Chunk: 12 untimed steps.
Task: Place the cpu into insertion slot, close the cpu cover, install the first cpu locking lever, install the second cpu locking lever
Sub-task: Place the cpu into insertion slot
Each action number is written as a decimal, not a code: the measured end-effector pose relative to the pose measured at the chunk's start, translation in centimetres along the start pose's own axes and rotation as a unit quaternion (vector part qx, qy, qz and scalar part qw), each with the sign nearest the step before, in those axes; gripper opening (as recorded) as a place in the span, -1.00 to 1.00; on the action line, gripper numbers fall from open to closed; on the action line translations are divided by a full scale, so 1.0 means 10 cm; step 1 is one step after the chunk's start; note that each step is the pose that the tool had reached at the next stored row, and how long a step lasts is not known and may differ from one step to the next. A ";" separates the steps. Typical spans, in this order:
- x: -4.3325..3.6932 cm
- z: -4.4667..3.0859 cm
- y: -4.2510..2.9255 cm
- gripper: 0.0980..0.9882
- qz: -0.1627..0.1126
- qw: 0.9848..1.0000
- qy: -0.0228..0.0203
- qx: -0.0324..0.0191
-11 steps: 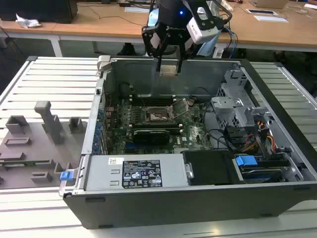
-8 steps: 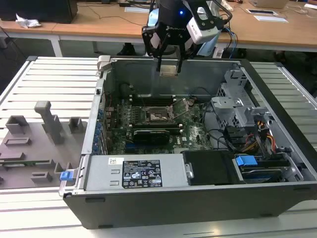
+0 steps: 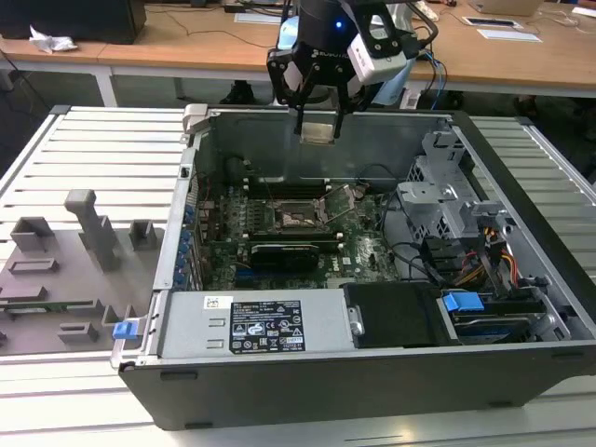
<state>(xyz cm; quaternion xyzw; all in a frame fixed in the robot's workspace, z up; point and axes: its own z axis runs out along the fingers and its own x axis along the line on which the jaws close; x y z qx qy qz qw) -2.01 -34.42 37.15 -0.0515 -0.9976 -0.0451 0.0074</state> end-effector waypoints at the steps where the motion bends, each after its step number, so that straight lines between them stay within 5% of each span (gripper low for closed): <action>1: 0.001 0.000 0.000 -0.04 0.001 1.000 0.000 0.000; 12: 0.006 0.001 0.006 -0.04 0.004 1.000 0.000 0.000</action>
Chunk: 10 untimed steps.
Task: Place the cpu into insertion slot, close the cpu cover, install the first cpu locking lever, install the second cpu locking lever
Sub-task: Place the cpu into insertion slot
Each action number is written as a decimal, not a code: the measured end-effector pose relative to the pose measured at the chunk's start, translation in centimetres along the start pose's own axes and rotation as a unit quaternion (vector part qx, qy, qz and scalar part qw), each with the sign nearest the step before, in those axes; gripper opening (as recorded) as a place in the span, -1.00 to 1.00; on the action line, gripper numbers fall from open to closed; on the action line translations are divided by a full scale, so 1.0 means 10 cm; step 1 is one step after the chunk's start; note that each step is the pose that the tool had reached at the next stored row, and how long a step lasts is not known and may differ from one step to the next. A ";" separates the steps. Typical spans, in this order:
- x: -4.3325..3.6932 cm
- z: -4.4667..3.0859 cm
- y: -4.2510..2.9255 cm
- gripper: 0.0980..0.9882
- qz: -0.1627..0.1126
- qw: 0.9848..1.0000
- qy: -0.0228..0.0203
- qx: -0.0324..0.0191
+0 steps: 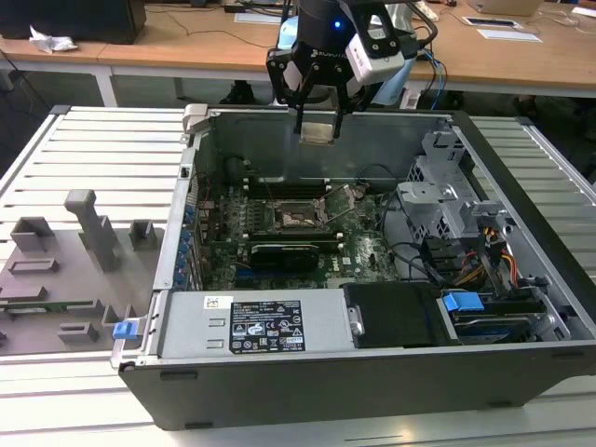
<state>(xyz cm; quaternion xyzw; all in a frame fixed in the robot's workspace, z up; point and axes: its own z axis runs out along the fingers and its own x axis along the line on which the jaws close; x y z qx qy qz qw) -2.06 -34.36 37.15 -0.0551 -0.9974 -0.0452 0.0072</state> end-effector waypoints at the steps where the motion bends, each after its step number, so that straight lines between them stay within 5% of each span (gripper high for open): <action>1: 0.000 0.000 0.000 -0.04 0.001 1.000 0.000 0.000; 10: 0.000 0.000 0.000 -0.04 0.016 1.000 -0.001 0.000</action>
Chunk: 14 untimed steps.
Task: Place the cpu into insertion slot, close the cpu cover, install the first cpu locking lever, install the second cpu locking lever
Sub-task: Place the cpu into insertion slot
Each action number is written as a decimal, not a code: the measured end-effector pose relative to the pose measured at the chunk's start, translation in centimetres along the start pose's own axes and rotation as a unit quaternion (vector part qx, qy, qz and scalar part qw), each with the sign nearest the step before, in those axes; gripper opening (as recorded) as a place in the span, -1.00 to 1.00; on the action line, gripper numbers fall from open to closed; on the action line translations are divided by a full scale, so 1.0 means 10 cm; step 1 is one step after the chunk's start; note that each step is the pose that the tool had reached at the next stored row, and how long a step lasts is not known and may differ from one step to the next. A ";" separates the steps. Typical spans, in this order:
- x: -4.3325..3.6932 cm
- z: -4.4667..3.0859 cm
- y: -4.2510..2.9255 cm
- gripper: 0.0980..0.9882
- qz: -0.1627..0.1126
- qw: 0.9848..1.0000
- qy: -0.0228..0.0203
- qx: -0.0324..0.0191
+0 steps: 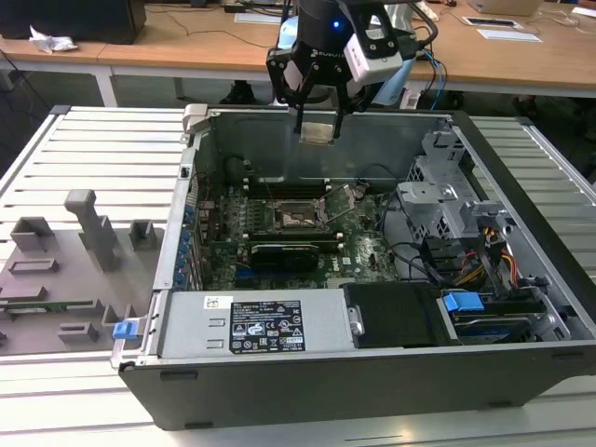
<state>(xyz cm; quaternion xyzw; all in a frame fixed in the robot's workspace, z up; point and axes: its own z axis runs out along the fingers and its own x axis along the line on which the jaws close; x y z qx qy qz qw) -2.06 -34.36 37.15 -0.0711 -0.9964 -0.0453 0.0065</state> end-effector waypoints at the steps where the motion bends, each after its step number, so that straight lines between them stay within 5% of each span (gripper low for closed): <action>1: 0.000 0.000 0.000 -0.04 0.001 1.000 0.000 0.000; 14: 0.000 0.000 0.000 -0.04 0.021 1.000 -0.002 0.000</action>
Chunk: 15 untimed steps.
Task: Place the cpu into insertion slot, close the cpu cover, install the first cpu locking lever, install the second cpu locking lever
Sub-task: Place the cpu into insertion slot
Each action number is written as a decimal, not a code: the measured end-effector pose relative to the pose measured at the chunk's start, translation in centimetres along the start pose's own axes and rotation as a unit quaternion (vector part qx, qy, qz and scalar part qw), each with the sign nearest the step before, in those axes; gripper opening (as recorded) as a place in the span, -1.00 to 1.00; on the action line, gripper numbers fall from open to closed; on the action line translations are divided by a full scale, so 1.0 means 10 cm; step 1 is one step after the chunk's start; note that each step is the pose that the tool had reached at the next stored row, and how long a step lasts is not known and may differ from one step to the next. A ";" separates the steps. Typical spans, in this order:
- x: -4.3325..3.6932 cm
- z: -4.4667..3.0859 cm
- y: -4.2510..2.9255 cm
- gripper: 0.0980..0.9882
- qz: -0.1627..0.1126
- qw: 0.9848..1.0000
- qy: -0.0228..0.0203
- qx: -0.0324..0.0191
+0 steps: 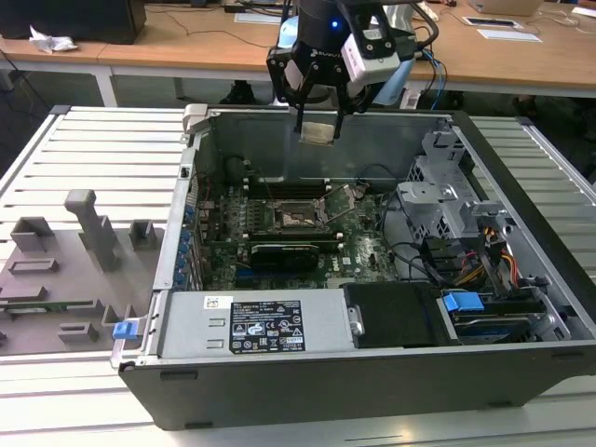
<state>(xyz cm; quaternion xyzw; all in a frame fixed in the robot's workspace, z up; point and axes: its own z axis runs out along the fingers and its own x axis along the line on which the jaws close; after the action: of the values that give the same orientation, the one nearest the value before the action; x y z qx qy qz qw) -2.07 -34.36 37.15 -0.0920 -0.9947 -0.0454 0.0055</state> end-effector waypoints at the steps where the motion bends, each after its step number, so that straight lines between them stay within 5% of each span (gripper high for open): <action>1: 0.000 0.000 0.000 -0.04 0.001 1.000 0.000 0.000; 15: 0.000 0.000 0.000 -0.04 0.023 1.000 -0.002 0.000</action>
<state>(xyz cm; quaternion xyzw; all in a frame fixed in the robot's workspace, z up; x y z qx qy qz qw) -2.06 -34.36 37.15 -0.1149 -0.9923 -0.0455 0.0045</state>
